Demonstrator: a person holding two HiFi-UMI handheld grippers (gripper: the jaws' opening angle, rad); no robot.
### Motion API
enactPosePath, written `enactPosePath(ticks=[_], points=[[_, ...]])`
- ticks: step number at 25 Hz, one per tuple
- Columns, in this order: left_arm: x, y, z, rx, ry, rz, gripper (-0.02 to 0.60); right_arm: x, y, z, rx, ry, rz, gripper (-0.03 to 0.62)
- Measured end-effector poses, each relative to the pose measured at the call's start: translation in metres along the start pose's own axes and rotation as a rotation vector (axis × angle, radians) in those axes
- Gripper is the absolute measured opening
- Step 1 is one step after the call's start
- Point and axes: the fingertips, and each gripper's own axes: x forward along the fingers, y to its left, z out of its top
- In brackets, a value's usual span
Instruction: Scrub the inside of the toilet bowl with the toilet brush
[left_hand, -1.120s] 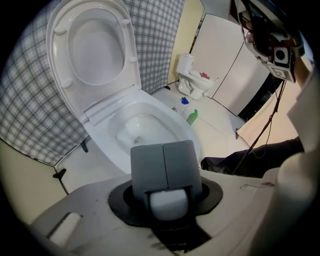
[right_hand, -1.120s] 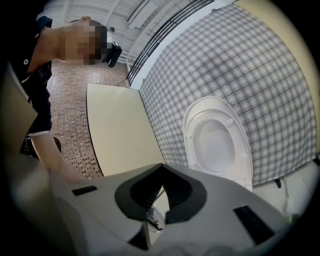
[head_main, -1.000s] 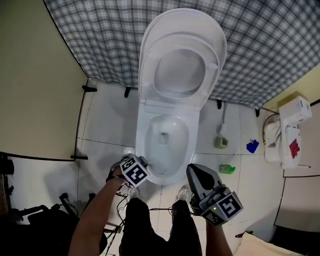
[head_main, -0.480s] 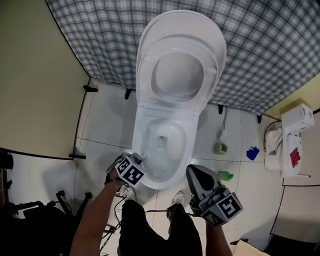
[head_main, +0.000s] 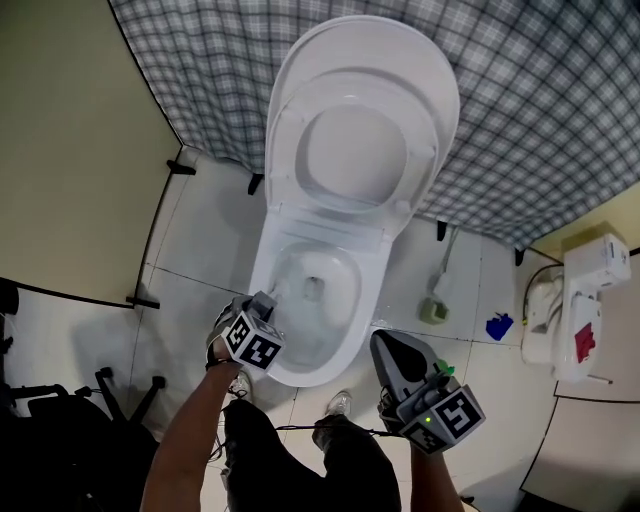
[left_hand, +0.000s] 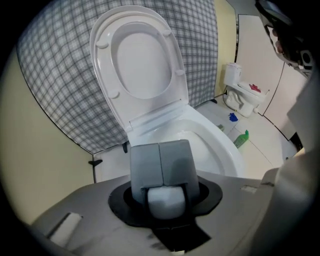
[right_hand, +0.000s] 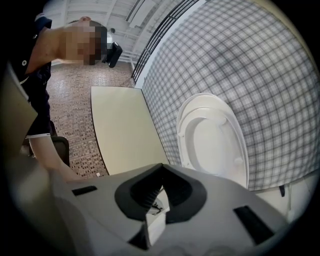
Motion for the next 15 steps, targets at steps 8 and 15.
enactPosePath(ticks=[8, 15], points=[[0.022, 0.005, 0.027, -0.087, -0.086, 0.069, 0.164, -0.006, -0.030, -0.008, -0.019, 0.029, 0.004, 0.000], [0.033, -0.005, 0.049, -0.105, -0.167, 0.094, 0.164, -0.011, -0.042, -0.023, -0.003, 0.055, -0.019, 0.000]])
